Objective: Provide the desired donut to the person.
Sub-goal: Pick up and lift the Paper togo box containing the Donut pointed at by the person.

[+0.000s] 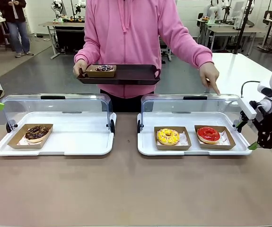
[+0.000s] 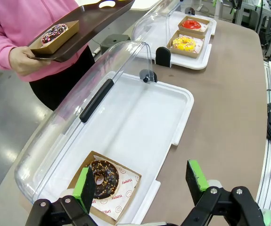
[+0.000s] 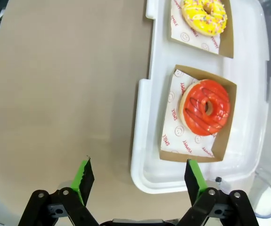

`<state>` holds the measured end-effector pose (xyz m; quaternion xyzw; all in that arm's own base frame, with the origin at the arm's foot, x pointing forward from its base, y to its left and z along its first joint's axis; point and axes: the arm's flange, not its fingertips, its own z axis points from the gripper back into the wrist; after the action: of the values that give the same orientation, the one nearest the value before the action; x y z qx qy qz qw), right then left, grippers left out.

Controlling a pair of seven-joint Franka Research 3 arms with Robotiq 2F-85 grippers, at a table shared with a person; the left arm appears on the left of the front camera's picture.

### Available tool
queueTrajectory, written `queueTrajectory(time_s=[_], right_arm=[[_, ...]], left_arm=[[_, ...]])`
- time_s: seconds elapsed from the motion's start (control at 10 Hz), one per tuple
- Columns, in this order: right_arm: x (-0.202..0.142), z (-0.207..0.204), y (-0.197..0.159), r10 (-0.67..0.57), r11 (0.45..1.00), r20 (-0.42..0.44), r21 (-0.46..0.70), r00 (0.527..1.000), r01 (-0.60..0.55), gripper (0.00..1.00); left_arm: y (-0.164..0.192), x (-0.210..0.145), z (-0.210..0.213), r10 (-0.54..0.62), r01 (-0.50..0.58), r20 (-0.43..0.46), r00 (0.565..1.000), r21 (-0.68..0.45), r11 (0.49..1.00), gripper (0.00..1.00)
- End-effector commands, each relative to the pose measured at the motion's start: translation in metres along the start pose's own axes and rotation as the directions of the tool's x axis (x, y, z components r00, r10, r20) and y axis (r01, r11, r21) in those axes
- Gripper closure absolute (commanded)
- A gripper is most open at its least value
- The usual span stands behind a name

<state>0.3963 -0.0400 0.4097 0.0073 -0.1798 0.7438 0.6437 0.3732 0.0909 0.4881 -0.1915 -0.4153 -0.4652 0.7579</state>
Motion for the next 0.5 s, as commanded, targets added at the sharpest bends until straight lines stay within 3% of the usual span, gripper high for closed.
queueTrajectory(time_s=[0.0, 0.4], right_arm=[[-0.002, 0.004, 0.002, 0.010, 1.000, -0.014, 0.007, 1.000, -0.010, 0.00], [-0.003, -0.025, -0.019, 0.006, 1.000, 0.048, -0.015, 0.999, -0.006, 0.00]], left_arm=[[0.000, 0.000, 0.000, 0.007, -0.007, 0.005, 1.000, 0.004, 1.000, 0.00], [0.000, 0.000, 0.000, 0.007, -0.007, 0.005, 1.000, 0.004, 1.000, 0.00]])
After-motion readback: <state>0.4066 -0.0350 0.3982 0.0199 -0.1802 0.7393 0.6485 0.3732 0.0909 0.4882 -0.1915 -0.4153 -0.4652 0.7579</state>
